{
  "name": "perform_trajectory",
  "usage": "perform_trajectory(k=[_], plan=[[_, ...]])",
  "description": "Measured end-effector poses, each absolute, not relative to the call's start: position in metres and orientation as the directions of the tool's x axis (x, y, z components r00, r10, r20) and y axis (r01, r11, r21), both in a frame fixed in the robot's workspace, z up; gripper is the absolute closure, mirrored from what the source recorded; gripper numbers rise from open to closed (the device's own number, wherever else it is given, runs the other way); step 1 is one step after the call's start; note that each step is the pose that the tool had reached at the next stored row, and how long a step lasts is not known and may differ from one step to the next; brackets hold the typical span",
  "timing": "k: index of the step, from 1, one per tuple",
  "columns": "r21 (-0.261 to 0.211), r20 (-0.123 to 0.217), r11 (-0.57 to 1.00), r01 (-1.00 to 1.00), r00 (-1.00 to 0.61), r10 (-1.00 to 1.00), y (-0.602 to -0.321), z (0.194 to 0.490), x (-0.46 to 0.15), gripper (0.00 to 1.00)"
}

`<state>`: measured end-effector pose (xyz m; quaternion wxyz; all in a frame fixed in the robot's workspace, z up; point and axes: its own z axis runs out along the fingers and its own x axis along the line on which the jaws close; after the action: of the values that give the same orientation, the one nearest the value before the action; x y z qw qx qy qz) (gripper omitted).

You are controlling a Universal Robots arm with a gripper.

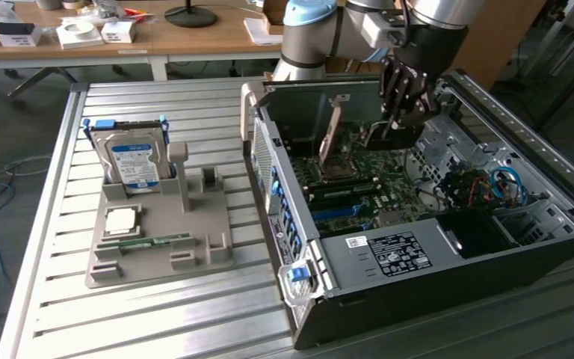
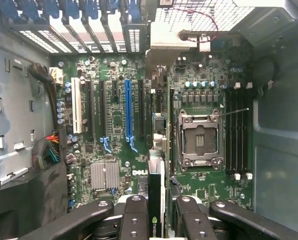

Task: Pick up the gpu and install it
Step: 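Insert the gpu into the slot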

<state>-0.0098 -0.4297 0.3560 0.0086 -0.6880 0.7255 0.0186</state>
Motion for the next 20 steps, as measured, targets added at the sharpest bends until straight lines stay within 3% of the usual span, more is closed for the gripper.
perform_trajectory(k=[20], plan=[[0.012, -0.045, 0.032, -0.999, -0.032, -0.998, -0.442, 0.35, -0.011, 0.74]])
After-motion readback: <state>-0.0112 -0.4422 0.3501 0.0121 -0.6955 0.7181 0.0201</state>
